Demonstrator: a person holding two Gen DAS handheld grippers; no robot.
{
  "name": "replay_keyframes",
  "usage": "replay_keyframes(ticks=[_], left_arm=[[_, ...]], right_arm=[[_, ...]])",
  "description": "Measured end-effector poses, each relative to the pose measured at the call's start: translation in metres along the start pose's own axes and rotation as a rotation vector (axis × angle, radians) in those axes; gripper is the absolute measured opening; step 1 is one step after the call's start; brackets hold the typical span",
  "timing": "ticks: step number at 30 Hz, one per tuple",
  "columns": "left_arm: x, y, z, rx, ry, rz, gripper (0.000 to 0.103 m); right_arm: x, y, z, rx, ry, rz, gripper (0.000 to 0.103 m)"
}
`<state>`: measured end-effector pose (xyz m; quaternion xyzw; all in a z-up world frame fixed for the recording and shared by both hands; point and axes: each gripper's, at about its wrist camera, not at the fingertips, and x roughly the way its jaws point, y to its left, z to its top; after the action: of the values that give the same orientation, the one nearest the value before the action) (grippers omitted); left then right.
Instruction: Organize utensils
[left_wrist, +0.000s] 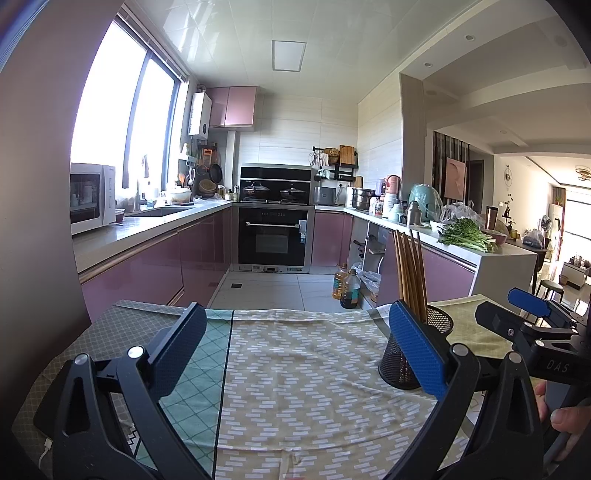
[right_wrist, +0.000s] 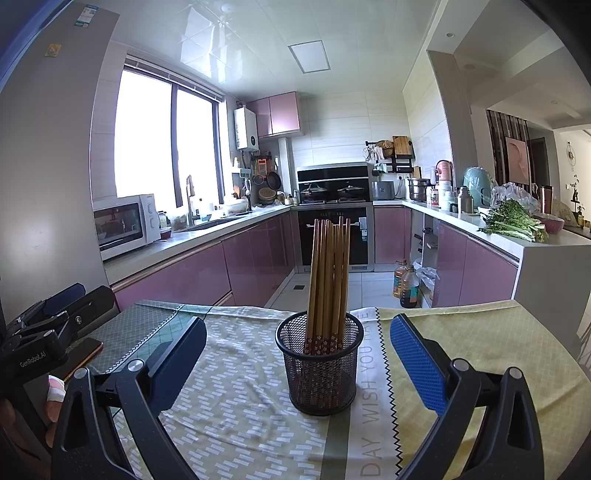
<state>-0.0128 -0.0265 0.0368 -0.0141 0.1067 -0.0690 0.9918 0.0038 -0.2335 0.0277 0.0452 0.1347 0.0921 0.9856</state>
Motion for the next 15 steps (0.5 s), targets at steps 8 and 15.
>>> replay_keyframes(ticks=[8,15], left_arm=[[-0.0004,0.0005,0.0005,-0.002,0.001,-0.001,0.097],[-0.0001,-0.0003,0.0001,-0.001,0.000,-0.002,0.097]], right_arm=[[0.0006,0.0001,0.0000,0.003,0.002,-0.002,0.096],[-0.0004,0.0004,0.0020,0.004,-0.001,-0.003,0.096]])
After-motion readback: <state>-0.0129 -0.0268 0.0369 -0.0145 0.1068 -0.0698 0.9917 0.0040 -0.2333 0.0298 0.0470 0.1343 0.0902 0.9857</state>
